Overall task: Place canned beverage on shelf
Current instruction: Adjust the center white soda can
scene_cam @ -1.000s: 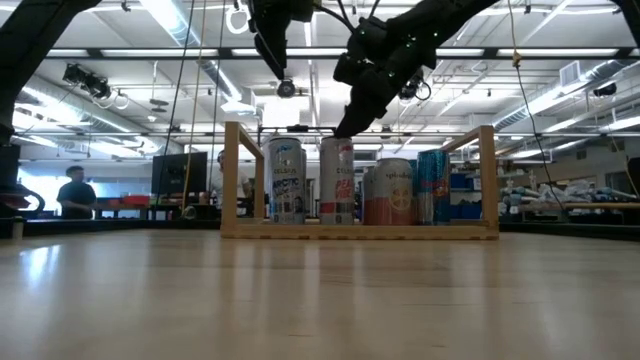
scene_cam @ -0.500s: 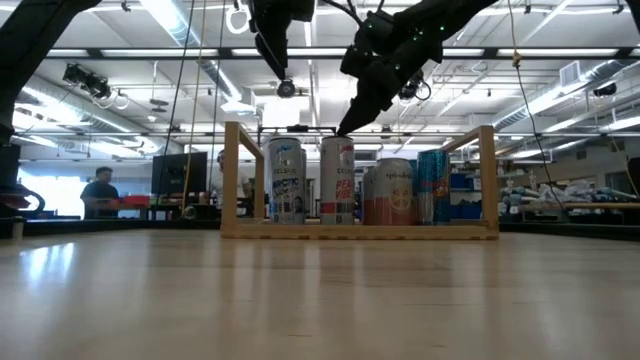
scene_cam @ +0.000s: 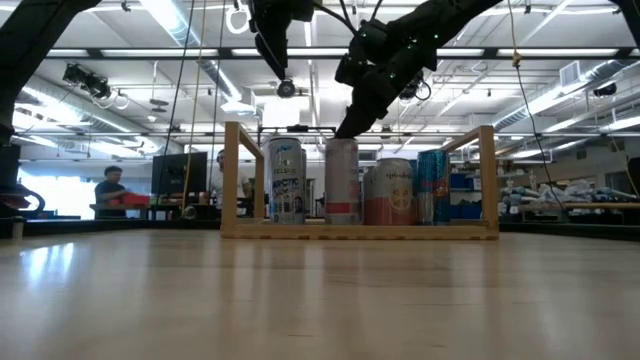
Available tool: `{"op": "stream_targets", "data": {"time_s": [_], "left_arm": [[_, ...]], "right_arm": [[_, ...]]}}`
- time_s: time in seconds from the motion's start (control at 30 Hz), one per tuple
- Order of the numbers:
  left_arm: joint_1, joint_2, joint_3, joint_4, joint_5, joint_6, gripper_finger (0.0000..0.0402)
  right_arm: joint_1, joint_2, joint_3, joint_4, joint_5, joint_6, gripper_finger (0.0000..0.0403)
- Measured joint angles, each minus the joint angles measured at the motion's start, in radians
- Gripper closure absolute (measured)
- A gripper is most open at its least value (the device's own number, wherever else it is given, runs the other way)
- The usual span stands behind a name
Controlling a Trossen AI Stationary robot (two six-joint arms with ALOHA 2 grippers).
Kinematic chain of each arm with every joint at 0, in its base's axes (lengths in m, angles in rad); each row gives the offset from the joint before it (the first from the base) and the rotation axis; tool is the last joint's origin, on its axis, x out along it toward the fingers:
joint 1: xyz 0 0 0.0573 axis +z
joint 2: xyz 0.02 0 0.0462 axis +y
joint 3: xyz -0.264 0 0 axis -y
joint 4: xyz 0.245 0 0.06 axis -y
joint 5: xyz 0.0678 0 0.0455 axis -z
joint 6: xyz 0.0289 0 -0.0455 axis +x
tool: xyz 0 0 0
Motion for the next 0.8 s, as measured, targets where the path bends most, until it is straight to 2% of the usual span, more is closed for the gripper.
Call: {"op": "stream_targets", "data": {"time_s": [0.23,0.63,0.8], "left_arm": [[0.0,0.0,0.0,0.0,0.0,0.001,0.0092],[0.0,0.0,0.0,0.001,0.0,0.002,0.0092],[0.0,0.0,0.0,0.001,0.0,0.001,0.0092]], "right_arm": [[0.0,-0.002,0.0,-0.004,0.001,0.0,0.0083],[-0.005,-0.059,0.0,-0.033,0.093,0.0,0.0083],[-0.018,-0.049,-0.001,-0.084,0.066,0.002,0.0083]]}}
